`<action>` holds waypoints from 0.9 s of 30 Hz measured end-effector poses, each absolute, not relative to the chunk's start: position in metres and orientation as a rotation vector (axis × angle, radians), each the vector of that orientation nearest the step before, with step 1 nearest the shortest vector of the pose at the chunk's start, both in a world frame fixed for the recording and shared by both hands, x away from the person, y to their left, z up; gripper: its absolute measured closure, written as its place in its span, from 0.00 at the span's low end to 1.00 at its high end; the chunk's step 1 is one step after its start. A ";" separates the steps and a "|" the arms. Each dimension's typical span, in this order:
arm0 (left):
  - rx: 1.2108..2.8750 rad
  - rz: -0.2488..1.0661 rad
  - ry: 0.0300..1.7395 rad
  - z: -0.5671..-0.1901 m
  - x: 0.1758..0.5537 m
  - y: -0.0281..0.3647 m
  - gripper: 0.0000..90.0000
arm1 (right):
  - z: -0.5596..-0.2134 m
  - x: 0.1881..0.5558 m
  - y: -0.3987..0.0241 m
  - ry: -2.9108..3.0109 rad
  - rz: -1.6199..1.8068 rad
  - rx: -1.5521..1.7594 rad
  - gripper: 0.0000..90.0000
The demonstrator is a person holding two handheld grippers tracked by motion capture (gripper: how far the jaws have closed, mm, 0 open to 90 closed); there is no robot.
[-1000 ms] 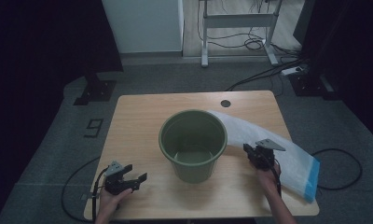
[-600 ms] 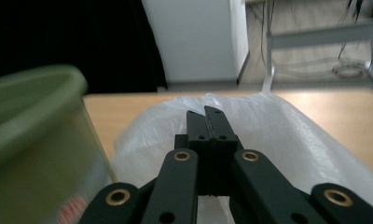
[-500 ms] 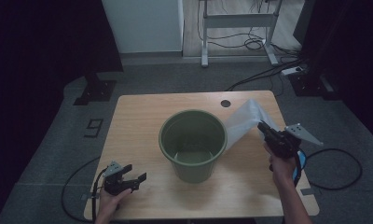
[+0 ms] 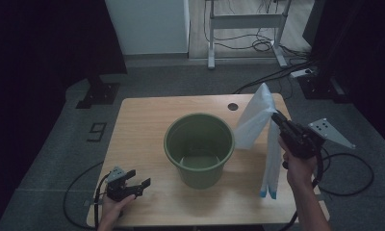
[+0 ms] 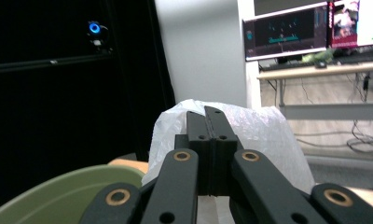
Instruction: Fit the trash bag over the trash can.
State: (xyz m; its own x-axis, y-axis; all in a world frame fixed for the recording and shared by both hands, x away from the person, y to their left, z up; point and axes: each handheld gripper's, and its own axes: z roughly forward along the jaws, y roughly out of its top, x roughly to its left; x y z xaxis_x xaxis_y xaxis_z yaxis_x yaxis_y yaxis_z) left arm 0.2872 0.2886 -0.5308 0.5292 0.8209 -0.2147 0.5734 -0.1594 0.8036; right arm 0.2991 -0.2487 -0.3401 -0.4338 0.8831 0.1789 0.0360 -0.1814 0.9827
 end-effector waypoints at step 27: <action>1.850 0.334 1.152 -0.532 0.288 0.289 0.19 | -0.248 0.270 -0.222 1.369 1.817 0.869 0.99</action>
